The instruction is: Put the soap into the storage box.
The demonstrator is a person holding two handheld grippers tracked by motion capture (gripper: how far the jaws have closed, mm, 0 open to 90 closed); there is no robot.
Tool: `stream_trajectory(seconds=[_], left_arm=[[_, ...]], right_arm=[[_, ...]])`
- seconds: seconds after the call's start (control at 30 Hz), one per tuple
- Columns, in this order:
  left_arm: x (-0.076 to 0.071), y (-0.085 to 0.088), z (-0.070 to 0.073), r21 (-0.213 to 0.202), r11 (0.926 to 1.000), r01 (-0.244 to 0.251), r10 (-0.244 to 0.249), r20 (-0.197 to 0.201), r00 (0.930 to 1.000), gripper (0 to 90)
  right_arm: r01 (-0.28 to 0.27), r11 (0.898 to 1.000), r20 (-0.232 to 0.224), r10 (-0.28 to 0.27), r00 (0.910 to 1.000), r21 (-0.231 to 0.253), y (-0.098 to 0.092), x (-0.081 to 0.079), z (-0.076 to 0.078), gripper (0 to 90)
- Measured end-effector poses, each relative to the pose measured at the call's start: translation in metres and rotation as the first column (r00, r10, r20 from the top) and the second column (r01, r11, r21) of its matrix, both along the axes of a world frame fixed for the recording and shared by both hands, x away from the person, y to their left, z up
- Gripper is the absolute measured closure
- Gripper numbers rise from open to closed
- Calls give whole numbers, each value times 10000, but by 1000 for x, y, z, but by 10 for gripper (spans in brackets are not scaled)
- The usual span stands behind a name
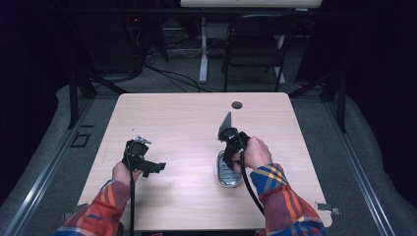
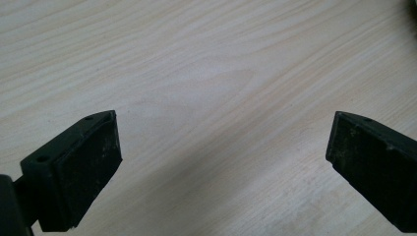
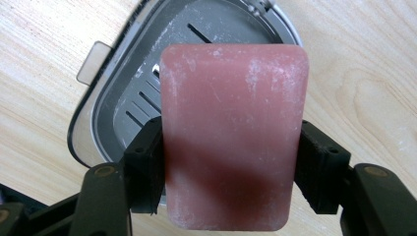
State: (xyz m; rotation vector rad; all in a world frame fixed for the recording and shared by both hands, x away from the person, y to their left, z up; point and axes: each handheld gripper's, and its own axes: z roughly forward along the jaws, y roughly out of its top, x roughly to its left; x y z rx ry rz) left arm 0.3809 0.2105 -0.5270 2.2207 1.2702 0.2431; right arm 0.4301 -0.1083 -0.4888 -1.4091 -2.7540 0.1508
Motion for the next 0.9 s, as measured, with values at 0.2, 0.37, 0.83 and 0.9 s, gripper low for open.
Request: stream_trajectory(seconds=[0.2, 0.37, 0.83, 0.9], left_arm=[[0, 0, 0, -9, 10000, 46, -46, -32, 10000, 2], [0, -1, 0, 21, 10000, 71, -71, -54, 10000, 2], [2, -1, -2, 85, 9998, 186, -185, -98, 9998, 2], [2, -1, -2, 89, 9998, 180, -179, -91, 9998, 2]], right_arm=[[-37, 9999, 201, 34, 9998, 144, 3, -1, -2, 371], [92, 9997, 145, -96, 9998, 216, 4, -1, -3, 370], [114, 9964, 295, -139, 9995, 841, -4, -7, 4, 451], [143, 9909, 316, -187, 9993, 1338, -7, -9, 7, 511]])
